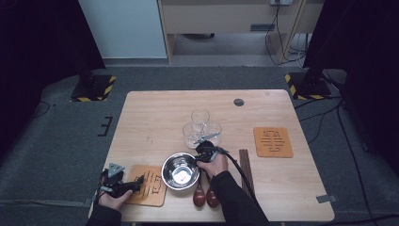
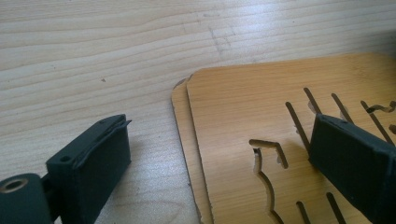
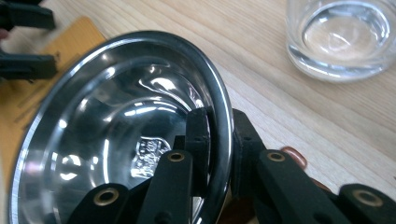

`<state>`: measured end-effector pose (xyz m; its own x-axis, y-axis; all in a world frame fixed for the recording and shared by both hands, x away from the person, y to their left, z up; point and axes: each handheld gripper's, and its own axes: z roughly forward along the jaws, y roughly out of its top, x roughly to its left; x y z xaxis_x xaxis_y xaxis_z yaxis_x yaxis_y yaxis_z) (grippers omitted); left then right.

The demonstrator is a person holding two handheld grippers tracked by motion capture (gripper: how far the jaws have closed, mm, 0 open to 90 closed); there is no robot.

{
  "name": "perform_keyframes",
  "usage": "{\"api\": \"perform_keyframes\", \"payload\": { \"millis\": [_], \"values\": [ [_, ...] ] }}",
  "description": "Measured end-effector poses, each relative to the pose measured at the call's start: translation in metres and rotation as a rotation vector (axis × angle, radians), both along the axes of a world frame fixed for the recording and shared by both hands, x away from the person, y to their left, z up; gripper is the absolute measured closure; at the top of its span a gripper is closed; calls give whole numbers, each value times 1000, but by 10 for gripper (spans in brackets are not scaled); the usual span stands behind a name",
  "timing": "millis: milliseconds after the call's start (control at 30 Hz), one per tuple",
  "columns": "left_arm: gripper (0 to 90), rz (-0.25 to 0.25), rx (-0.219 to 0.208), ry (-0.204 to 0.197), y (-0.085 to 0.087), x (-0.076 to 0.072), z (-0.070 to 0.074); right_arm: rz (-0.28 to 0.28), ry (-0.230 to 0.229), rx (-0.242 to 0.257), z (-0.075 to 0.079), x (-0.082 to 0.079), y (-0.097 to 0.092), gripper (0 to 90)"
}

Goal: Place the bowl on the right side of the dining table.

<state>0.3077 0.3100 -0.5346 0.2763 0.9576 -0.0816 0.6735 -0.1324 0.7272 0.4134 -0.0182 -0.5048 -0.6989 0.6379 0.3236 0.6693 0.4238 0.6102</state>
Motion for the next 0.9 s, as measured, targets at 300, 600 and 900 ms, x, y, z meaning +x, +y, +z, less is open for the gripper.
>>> {"api": "perform_keyframes", "payload": {
  "millis": [300, 600, 900],
  "values": [
    [46, 0, 0, 0, 0, 0, 0, -3, -35, 77, 7, -3, 1, 833],
    [46, 0, 0, 0, 0, 0, 0, 8, -51, 76, 11, -6, 1, 835],
    [46, 0, 0, 0, 0, 0, 0, 15, -70, 125, 23, -11, -8, 836]
  ]
}}
